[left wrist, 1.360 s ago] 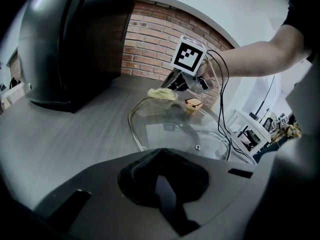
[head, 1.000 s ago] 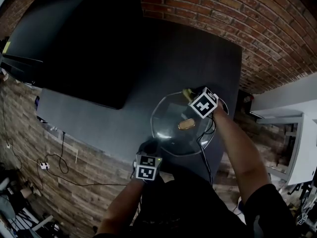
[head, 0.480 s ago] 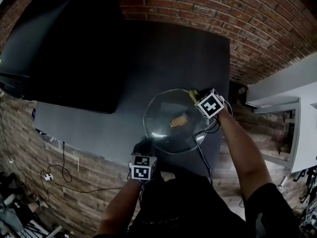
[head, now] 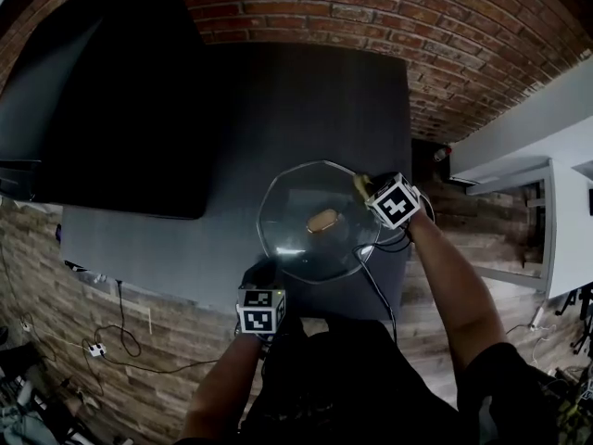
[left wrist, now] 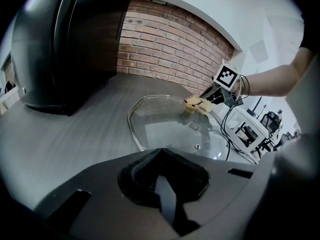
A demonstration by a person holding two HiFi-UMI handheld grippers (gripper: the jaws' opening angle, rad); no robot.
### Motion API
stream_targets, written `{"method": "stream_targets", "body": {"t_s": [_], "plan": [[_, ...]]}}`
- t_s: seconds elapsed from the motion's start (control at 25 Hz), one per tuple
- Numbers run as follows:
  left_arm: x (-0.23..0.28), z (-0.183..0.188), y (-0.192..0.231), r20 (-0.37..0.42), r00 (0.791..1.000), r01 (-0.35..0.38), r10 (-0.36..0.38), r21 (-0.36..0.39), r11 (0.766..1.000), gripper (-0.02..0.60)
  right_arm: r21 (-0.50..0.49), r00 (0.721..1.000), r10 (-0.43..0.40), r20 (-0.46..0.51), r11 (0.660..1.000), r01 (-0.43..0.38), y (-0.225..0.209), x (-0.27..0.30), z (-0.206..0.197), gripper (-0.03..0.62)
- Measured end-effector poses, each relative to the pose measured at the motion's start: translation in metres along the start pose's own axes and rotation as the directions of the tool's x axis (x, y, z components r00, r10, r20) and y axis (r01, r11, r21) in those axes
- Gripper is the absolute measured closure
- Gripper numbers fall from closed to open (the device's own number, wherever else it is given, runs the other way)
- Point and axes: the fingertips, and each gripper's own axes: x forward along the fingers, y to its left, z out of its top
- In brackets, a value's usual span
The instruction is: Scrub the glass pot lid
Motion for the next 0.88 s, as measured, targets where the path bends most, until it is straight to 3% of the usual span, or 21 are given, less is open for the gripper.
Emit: {"method": "stream_targets", "body": {"t_s": [0.88], "plan": [[0.0, 0.001, 0.002, -0.029, 0.999, 0.044, -0.043, 0.035, 0.998, 0.548, 0.15, 0.999, -0.032, 0.017, 0.988, 0.029, 0.066, -0.037, -0.078, 0.569]]}}
